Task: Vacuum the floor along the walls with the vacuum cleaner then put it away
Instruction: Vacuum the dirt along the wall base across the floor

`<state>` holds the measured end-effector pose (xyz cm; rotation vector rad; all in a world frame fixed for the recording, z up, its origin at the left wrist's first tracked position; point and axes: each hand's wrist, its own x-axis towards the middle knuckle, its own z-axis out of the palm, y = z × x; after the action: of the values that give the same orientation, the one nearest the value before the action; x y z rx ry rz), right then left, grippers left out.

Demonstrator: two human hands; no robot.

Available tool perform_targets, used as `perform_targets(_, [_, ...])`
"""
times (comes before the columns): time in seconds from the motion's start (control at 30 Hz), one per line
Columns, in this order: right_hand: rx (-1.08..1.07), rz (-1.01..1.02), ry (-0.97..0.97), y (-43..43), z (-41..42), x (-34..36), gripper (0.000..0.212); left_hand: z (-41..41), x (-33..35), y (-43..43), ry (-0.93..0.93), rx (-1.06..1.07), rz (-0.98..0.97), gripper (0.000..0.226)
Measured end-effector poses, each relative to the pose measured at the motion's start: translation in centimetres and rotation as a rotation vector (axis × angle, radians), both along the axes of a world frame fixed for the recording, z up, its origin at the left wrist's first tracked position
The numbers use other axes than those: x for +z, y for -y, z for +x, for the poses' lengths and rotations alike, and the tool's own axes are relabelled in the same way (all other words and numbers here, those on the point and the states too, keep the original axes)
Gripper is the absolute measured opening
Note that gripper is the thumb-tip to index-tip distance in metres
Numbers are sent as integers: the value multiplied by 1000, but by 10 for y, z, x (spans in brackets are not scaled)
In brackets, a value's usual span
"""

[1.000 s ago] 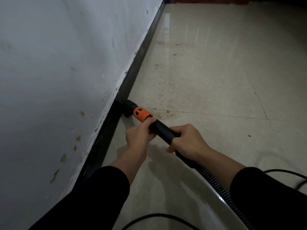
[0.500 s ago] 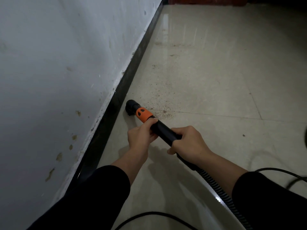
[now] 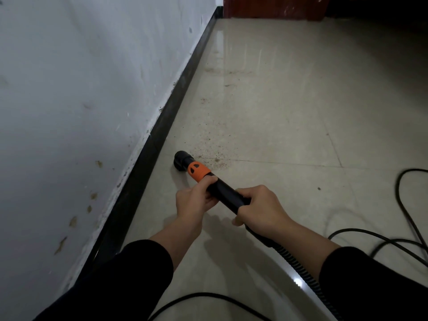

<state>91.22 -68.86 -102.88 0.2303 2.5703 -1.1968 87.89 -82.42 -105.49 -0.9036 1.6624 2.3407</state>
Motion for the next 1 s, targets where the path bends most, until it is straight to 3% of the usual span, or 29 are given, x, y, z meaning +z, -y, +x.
perform_targets(1.0, [-57,44,2,-71,28,13,33,14,5,-69,-2,-147,88,17])
